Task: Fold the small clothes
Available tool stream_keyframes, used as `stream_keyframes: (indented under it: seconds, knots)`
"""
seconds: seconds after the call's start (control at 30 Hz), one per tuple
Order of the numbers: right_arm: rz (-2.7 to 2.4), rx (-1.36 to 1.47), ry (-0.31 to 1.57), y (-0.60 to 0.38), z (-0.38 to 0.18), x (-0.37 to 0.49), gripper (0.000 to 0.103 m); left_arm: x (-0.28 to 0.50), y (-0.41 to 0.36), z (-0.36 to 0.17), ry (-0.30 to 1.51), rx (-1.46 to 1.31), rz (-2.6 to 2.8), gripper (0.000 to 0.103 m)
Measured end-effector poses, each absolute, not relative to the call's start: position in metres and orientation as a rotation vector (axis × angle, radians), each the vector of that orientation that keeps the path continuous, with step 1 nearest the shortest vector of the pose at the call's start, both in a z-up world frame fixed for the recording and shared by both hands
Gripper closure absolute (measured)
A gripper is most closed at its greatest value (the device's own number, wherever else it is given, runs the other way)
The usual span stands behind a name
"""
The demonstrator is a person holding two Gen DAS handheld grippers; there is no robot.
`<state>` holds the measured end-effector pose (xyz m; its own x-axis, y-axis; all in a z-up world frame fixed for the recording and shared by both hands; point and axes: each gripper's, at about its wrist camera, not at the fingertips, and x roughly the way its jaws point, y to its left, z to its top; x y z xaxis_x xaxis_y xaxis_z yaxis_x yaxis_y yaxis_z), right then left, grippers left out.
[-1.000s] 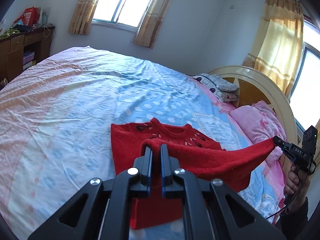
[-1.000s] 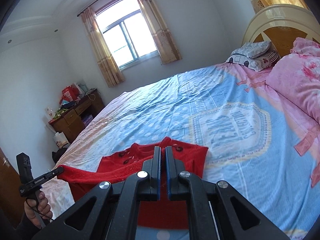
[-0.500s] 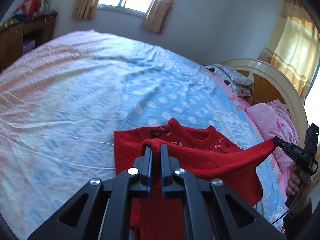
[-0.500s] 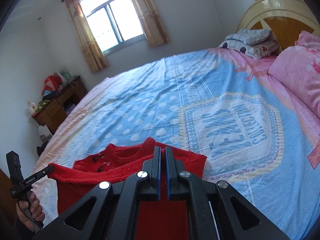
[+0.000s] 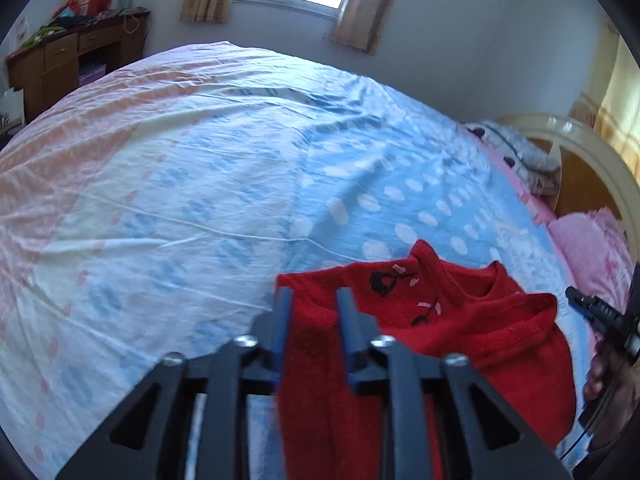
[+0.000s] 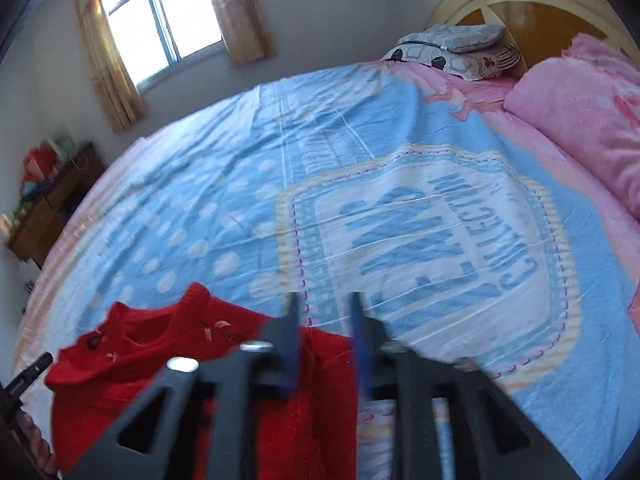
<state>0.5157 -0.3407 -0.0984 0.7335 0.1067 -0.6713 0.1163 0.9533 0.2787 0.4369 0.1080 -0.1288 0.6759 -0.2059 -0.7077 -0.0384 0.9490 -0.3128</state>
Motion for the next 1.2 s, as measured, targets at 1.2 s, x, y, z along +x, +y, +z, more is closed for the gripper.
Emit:
stream_keyframes:
  seconds: [1.2]
  knots:
    - [0.117, 0.157, 0.871, -0.321, -0.141, 0.370, 0.063, 0.316, 0.077, -0.168, 0.850, -0.177, -0.090, 0.041]
